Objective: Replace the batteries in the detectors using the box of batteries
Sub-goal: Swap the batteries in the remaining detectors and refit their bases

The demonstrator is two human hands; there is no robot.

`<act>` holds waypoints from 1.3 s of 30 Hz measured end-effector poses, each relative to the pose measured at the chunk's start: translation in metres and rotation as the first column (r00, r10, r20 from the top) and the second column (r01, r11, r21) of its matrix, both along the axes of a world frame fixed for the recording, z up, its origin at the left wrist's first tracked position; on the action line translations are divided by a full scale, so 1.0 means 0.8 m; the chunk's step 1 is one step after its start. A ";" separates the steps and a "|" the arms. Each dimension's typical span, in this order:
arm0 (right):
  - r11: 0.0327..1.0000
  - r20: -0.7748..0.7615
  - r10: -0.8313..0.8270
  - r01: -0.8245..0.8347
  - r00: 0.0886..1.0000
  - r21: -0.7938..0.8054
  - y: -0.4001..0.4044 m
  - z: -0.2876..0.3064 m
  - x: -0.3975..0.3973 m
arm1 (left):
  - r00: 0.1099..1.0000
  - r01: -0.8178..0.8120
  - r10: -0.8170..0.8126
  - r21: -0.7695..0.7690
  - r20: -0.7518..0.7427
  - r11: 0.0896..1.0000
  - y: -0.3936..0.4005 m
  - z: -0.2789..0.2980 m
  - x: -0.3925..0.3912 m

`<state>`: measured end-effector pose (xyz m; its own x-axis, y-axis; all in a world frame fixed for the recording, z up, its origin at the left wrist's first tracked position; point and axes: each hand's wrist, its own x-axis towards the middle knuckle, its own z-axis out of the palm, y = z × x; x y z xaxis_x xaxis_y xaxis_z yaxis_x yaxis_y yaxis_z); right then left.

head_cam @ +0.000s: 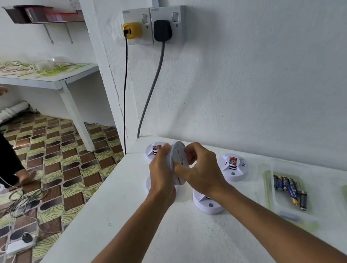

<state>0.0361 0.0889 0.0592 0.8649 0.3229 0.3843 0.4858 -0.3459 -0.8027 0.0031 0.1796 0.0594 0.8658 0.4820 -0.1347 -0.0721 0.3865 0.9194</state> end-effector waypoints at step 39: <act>0.963 -0.624 0.169 0.008 0.763 0.270 -0.031 0.005 -0.016 | 0.978 0.179 -0.155 0.182 -0.141 0.967 0.006 -0.001 -0.017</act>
